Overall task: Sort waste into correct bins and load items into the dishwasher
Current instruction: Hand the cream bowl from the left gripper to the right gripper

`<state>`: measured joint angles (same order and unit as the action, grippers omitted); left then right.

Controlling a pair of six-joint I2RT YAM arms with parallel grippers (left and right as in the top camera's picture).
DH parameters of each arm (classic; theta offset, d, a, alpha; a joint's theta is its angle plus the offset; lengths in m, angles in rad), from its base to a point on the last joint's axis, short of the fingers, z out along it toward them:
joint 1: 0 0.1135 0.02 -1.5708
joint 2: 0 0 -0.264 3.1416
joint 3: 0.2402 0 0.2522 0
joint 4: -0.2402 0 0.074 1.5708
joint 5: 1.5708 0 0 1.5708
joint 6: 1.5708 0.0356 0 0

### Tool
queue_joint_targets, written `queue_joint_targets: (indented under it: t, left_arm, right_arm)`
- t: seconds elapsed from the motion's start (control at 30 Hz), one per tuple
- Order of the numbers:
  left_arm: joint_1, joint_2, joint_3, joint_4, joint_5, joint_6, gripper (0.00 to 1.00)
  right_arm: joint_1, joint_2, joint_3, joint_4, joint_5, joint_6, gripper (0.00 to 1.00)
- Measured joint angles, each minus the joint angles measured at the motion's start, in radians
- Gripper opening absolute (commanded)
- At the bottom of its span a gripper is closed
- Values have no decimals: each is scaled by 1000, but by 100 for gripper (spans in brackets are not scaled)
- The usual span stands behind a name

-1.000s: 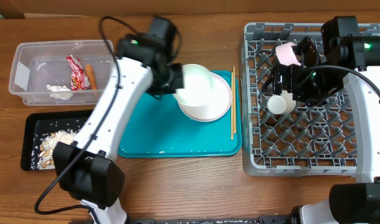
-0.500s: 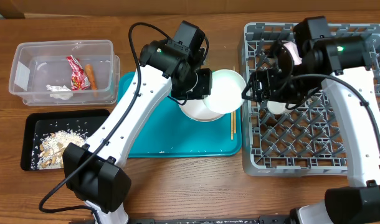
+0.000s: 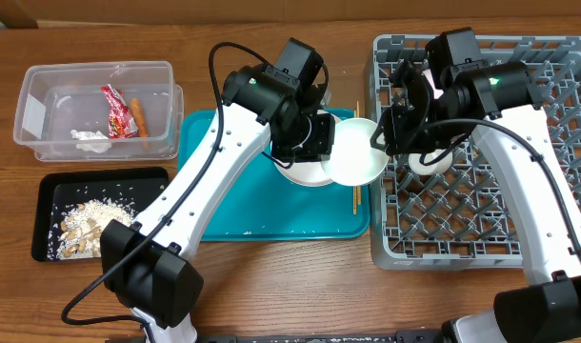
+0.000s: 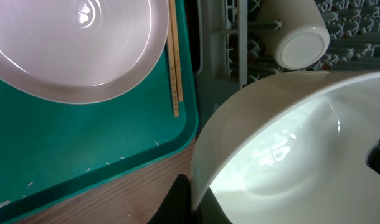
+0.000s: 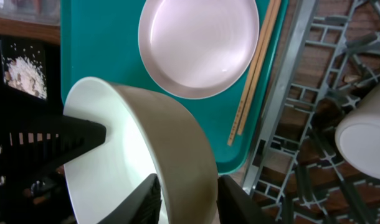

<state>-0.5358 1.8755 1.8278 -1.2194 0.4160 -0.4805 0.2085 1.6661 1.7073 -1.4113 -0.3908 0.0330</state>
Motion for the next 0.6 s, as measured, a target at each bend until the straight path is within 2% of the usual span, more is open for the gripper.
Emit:
queue_joint_targets:
  t: [0.2,0.33,0.47,0.57,0.6]
  left_arm:
    - [-2,0,0,-4,14,0,8]
    - [-2,0,0,-5,43,-5,11]
    - [-2,0,6,14,84,-19,33]
    - [-2,0,8,38,116,-19,52]
    - [-2,0,8,48,124,-22,56]
  right_arm:
    - [0,0,0,22,7,5,18]
    - [0,0,0,33,38,3,4]
    - [1,0,-6,28,95,-10,4]
    - [2,0,-6,32,130,-7,4]
    - [2,0,-6,33,138,-6,4]
